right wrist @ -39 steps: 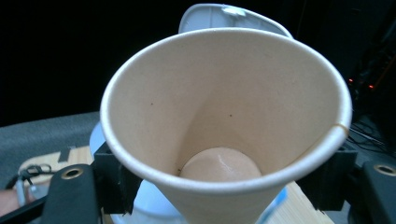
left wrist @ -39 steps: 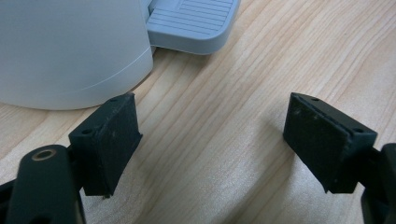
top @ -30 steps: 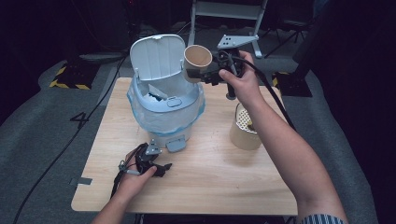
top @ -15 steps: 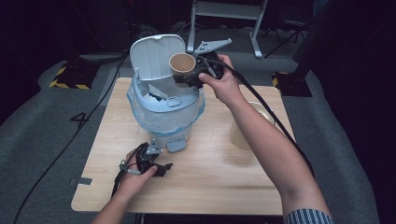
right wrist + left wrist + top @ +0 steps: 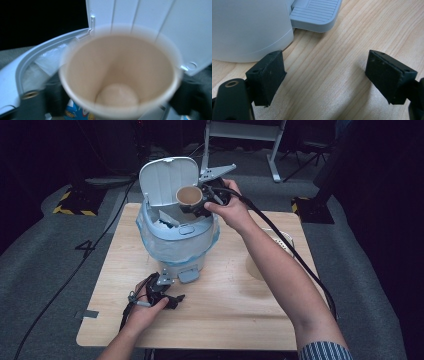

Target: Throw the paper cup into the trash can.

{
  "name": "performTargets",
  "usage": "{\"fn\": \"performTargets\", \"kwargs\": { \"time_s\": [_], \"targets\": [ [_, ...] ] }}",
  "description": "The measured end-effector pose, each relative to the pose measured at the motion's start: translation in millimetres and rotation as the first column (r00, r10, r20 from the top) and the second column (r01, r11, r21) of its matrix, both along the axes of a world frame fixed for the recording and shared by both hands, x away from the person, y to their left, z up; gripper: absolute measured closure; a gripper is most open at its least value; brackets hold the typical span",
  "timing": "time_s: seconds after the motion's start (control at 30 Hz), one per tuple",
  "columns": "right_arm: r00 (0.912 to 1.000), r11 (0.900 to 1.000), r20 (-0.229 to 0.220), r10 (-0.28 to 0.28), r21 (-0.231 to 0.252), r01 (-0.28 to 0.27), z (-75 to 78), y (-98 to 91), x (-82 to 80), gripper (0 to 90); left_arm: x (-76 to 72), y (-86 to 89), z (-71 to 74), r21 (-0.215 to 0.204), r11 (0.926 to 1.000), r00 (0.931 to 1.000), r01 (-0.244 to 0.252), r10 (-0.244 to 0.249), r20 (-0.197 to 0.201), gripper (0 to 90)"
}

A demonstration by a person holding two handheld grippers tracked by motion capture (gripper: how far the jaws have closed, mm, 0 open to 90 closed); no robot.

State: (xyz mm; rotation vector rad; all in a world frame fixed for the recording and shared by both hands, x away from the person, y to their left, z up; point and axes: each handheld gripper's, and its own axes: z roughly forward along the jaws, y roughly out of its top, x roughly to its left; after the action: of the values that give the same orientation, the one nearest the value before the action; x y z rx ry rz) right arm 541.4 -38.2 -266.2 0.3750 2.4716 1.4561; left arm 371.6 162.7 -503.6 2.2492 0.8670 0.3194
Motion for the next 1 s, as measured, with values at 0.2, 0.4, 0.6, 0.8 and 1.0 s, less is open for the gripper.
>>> {"fn": "performTargets", "kwargs": {
  "time_s": [0.2, 0.4, 0.6, 0.8, 1.0],
  "targets": [
    [0.9971, 0.9991, 0.076, -0.002, 0.043, -0.001, -0.4, 0.6, -5.8, 15.7, 0.0, -0.1, -0.2, -0.001, 1.0, 1.0, -0.001, 0.001, 0.002, 16.2],
    [0.995, 0.9967, 0.098, -0.022, 0.08, 0.014, 9.3, -8.0, -11.8, 16.9, -0.1, -0.3, -0.3, -0.004, 1.0, 1.0, -0.001, 0.001, 0.0, 16.2],
    [0.9936, 0.9961, 0.102, -0.048, 0.079, 0.04, 24.3, -28.1, -22.6, 19.8, 0.0, -0.1, -0.1, -0.001, 1.0, 1.0, 0.0, 0.0, 0.0, 16.2],
    [0.9896, 0.995, 0.106, -0.097, 0.036, 0.093, 35.8, -58.4, -37.7, 21.0, 0.3, 0.1, -0.1, -0.002, 1.0, 1.0, 0.002, -0.002, 0.002, 16.3],
    [0.985, 0.9899, 0.101, -0.14, 0.038, 0.137, 49.3, -96.5, -52.1, 21.4, 0.1, 4.2, -0.6, -0.011, 0.9999, 0.9999, 0.013, -0.013, 0.0, 16.3]
  ]
}}
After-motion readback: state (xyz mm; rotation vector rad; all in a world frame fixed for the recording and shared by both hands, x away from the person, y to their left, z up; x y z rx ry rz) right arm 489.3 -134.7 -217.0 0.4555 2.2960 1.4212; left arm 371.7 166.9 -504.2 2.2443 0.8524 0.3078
